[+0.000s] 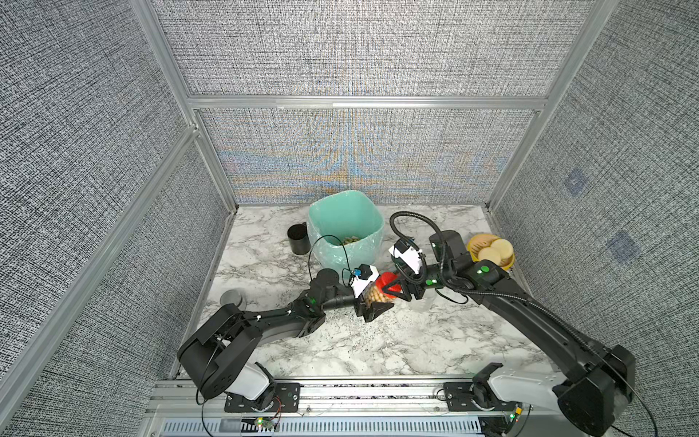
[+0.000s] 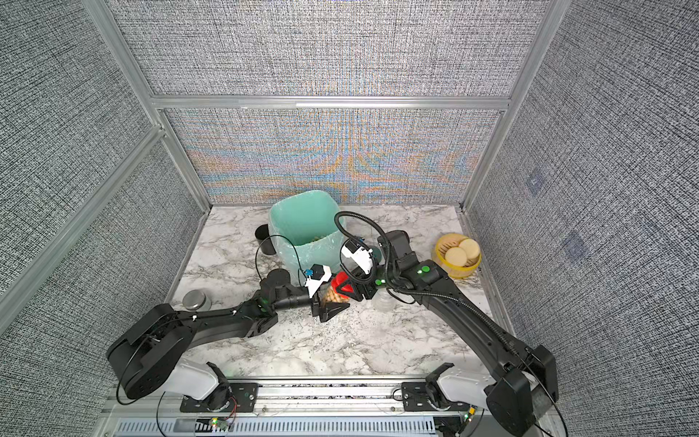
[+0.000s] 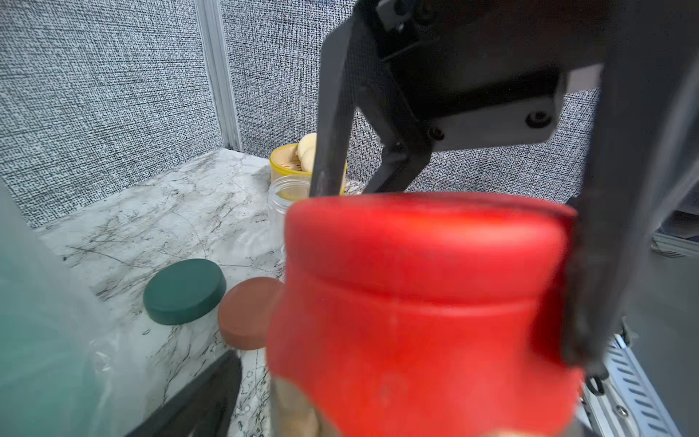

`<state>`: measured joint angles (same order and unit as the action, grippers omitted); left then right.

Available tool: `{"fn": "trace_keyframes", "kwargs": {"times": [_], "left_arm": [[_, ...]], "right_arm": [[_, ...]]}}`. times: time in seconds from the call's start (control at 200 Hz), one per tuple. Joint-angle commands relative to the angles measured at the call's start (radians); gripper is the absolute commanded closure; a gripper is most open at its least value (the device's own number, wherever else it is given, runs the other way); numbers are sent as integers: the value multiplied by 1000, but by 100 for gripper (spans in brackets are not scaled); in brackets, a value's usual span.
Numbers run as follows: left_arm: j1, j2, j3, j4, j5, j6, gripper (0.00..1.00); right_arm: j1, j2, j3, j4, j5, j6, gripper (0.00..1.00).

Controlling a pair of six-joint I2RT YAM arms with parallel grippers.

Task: Empty moldy peanuts from jars
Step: Pick up the jar from the center of the board.

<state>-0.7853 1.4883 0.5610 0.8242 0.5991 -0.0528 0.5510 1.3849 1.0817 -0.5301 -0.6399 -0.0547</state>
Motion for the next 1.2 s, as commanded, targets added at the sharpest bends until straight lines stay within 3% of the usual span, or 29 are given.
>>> {"fn": "trace_keyframes", "kwargs": {"times": [0.0, 0.155, 0.33, 0.4, 0.445, 0.51, 1.036, 1.196], "left_arm": [[1, 22, 7, 49, -7, -5, 0], [1, 54, 17, 67, 11, -22, 1], [2, 74, 28, 76, 41, -38, 24], [1, 72, 30, 74, 41, -45, 25], [1, 71, 32, 70, 39, -51, 22], [1, 69, 33, 68, 26, -62, 1], [1, 32, -9, 114, 26, -83, 0], [1, 28, -6, 110, 12, -88, 0]], "right_arm": [[3, -1, -2, 27, -108, -10, 100], [4, -21, -20, 53, -142, -10, 100], [3, -37, -40, 70, -150, -16, 100], [2, -39, -46, 77, -147, -17, 100], [1, -40, -48, 86, -153, -16, 100], [1, -43, -51, 97, -167, -14, 100], [-44, -85, -99, 168, -152, 26, 100], [-50, -92, -115, 216, -212, 59, 100]]}}
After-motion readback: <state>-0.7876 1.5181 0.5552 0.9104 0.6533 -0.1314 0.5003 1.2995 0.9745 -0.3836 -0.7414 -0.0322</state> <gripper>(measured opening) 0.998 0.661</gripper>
